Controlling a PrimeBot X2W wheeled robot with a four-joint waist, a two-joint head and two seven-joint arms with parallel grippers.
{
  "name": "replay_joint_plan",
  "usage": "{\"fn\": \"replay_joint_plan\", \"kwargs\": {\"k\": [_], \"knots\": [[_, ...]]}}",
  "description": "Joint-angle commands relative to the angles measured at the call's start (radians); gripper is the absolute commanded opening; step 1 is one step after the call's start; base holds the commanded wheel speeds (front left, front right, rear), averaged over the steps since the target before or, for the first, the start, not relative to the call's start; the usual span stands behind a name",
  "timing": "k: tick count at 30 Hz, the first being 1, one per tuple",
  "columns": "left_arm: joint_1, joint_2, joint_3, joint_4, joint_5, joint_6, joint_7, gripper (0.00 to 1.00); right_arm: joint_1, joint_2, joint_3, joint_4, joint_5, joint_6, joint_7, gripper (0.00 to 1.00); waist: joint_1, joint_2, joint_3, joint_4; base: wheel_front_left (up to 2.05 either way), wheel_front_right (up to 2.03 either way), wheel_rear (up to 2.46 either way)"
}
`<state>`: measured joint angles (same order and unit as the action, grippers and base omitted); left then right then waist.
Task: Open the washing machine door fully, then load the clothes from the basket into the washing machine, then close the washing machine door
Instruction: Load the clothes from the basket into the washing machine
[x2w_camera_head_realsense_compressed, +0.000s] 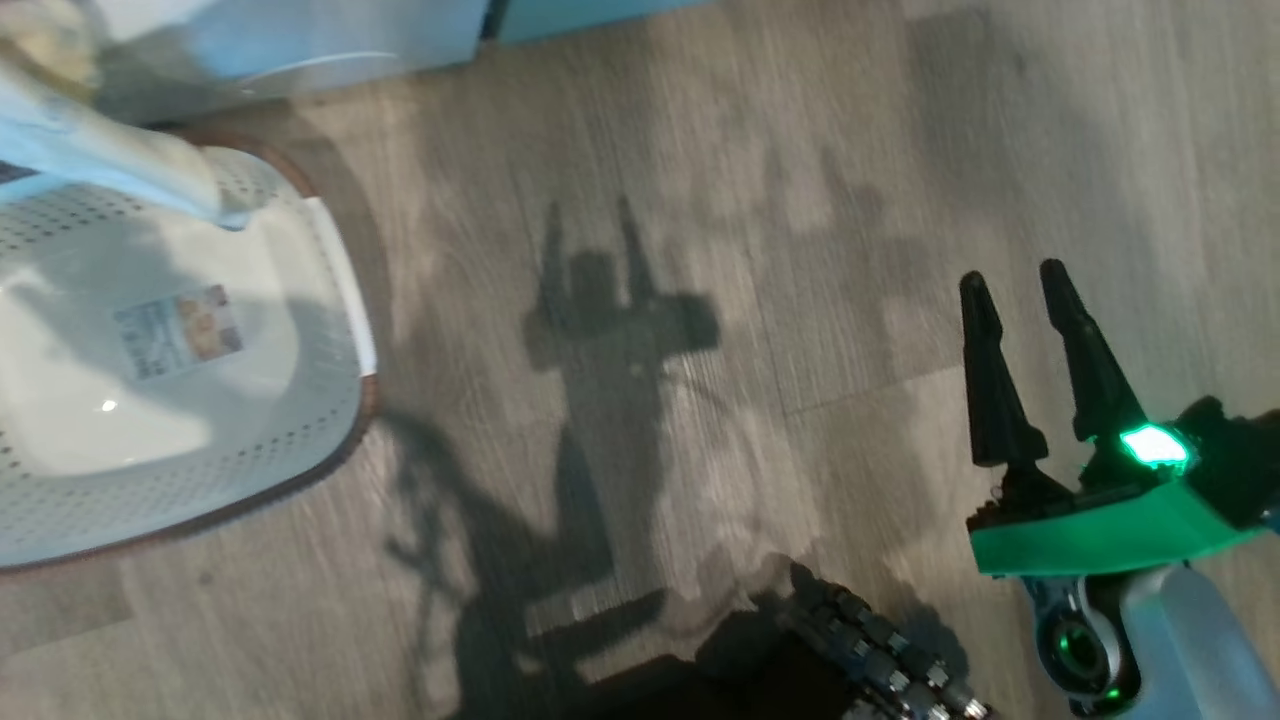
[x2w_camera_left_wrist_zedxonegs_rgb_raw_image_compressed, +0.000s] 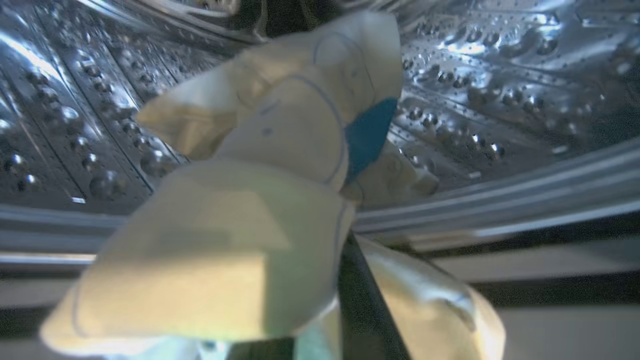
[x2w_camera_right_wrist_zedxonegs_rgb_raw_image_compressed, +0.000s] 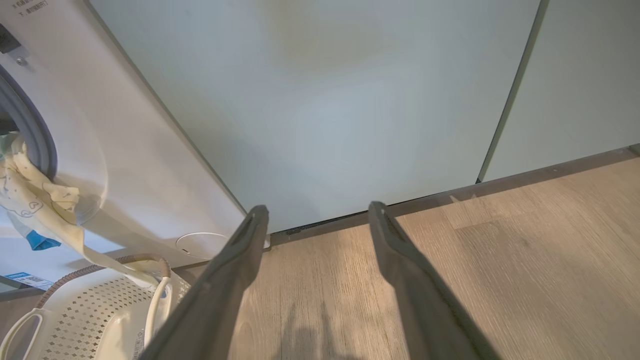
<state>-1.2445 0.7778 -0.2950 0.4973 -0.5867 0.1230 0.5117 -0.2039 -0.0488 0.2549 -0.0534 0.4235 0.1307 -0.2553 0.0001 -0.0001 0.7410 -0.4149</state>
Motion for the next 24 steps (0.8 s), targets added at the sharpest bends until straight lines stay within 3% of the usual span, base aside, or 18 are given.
{"fn": "replay_joint_plan", "kwargs": {"k": [1,9,21,24], "knots": [[-0.059,0.078,0.031,-0.032,0.021,-0.002,0.000,0.00,-0.005,-0.002,0.017,-0.032,0.011,0.000,-0.006,1.00,-0.0001,0.0001,0.026,-0.025,0.00,0.00,0.00],[-0.195,0.129,-0.008,-0.028,0.134,-0.023,-0.107,0.00,-0.020,-0.002,0.051,-0.034,0.035,0.000,-0.006,1.00,-0.0001,0.0001,0.071,-0.073,0.00,0.00,0.00],[-0.400,0.157,-0.108,-0.040,0.369,-0.057,-0.489,0.00,-0.028,-0.001,0.081,-0.032,0.058,0.000,-0.006,1.00,-0.0001,0.0001,0.105,-0.102,0.00,0.00,0.00],[-0.392,0.128,-0.110,0.018,0.334,-0.069,-0.455,0.00,-0.029,-0.001,0.082,-0.032,0.063,0.000,-0.006,1.00,-0.0001,0.0001,0.110,-0.095,0.00,0.00,0.00]]}}
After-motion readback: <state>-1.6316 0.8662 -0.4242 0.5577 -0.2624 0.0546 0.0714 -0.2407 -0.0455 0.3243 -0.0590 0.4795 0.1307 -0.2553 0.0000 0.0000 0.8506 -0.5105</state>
